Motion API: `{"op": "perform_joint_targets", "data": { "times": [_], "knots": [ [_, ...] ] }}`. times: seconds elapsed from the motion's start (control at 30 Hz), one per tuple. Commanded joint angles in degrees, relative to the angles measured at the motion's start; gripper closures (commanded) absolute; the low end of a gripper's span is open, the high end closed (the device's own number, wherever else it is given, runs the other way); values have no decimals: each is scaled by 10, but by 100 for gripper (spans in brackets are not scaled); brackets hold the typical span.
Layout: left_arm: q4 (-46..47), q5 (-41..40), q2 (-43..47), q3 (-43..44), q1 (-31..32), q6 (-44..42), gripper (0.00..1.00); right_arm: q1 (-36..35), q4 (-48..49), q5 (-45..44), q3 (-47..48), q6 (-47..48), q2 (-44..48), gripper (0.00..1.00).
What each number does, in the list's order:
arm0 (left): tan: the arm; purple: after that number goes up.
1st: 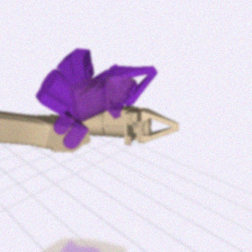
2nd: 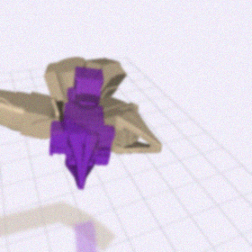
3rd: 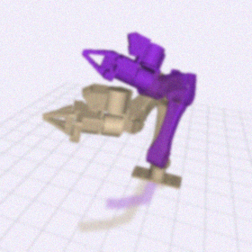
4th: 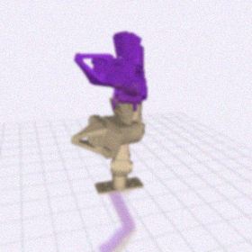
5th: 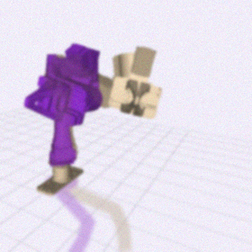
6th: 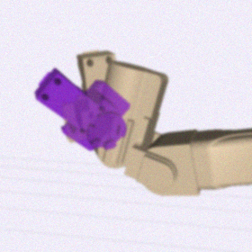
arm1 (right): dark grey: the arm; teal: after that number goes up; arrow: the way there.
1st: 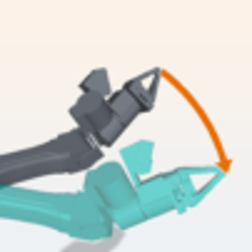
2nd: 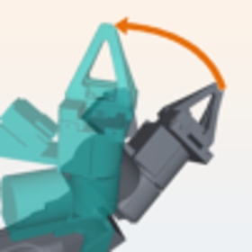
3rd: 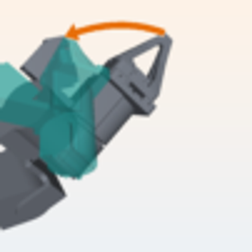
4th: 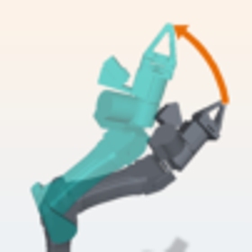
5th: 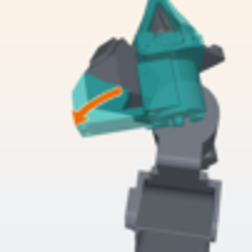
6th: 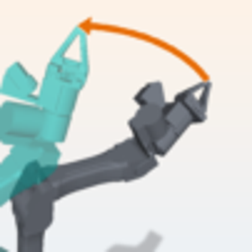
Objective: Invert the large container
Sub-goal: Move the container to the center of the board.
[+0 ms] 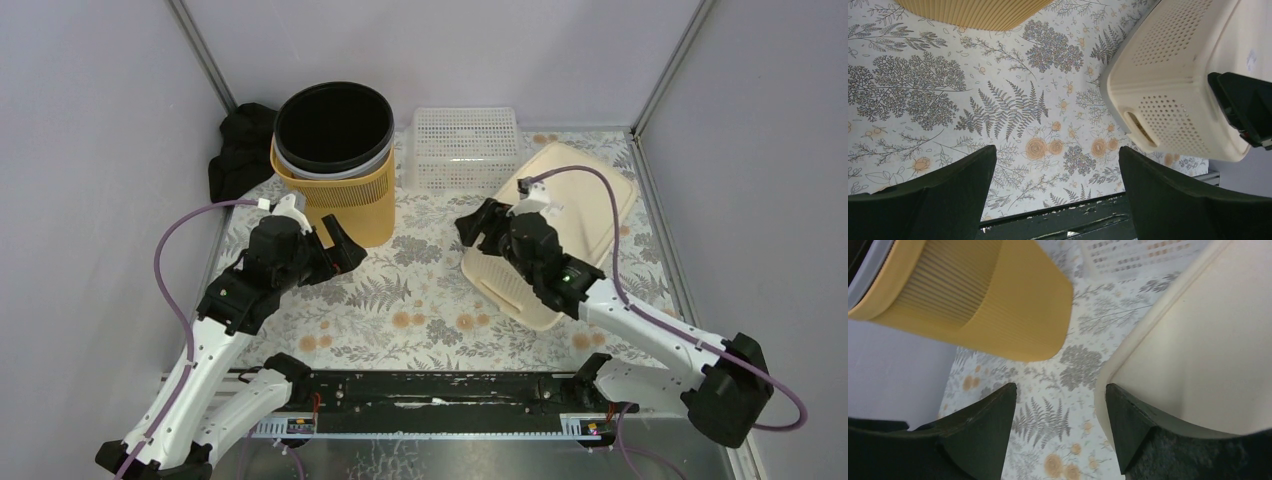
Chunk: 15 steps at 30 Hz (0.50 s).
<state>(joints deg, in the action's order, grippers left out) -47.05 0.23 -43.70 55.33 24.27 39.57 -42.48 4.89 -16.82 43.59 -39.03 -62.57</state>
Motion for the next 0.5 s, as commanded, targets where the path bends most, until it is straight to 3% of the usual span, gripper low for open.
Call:
{"op": "perform_joint_targets", "data": {
  "times": [0.0, 0.23, 0.47],
  "knots": [
    [31, 6, 1, -4, -3, 5, 0, -83, -157, 26, -11, -56, -85, 26],
    [24, 2, 6, -1, -2, 7, 0, -142, -113, 28, 87, -40, -220, 25],
    [1, -15, 15, 12, -3, 8, 0, -152, -100, 39, 223, 0, -355, 24]
  ]
}}
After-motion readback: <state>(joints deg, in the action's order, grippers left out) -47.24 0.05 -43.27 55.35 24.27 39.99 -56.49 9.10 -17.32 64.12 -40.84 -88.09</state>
